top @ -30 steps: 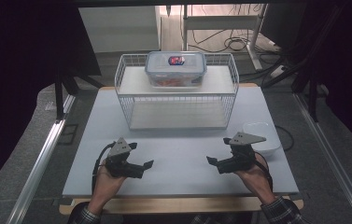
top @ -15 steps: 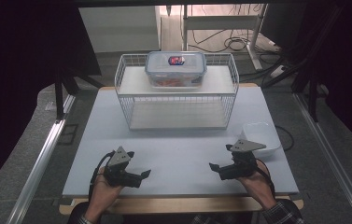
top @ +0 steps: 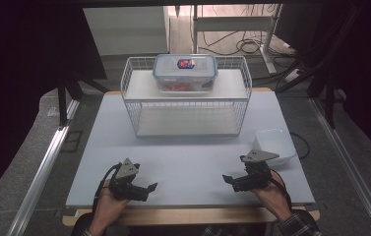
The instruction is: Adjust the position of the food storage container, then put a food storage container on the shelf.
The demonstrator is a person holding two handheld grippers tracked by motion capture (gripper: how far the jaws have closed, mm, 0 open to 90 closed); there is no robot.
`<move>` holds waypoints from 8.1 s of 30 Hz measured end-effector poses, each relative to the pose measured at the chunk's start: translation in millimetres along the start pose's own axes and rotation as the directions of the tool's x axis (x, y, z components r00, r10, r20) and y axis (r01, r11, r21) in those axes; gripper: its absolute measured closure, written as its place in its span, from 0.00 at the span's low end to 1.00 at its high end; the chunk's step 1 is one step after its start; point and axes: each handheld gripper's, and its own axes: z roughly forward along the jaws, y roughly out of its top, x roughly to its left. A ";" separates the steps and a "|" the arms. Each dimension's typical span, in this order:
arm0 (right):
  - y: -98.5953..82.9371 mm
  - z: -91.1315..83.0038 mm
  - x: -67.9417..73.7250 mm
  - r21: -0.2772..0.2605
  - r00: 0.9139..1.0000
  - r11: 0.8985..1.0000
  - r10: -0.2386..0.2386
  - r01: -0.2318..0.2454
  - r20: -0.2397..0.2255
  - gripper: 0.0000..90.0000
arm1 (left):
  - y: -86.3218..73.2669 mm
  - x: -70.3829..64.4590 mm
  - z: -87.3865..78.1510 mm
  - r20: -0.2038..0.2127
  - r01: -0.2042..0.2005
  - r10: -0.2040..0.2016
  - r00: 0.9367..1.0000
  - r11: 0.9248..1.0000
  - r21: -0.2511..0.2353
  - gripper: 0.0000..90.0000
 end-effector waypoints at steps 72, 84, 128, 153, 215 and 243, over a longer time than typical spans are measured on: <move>-7.4 -47.4 -148.6 0.005 0.889 0.962 0.250 -0.273 0.383 0.99 | -1.3 2.4 6.3 0.010 0.001 -0.001 1.000 1.000 0.015 0.06; 8.2 -22.2 -107.8 0.051 0.951 0.975 0.199 -0.217 0.239 0.99 | -1.3 1.7 7.0 0.010 0.001 -0.001 1.000 1.000 0.015 0.06; -1.6 -6.0 10.3 0.123 0.997 0.991 0.052 -0.045 -0.059 0.99 | 17.5 6.5 8.2 0.021 0.085 -0.086 0.996 0.995 0.043 0.04; 29.6 45.3 -38.6 0.131 0.993 0.985 0.110 -0.115 0.044 0.98 | 99.8 42.0 112.7 0.047 0.062 -0.064 0.997 0.997 0.051 0.85; 34.8 30.2 -15.1 0.045 0.998 0.999 -0.021 0.023 -0.064 0.06 | 55.7 12.9 39.2 0.053 0.026 -0.029 0.998 0.999 0.046 0.11; 79.1 51.9 -14.6 0.049 0.999 0.999 0.017 -0.015 -0.044 0.19 | 117.1 17.1 77.3 0.131 -0.008 0.005 0.991 1.000 0.028 0.18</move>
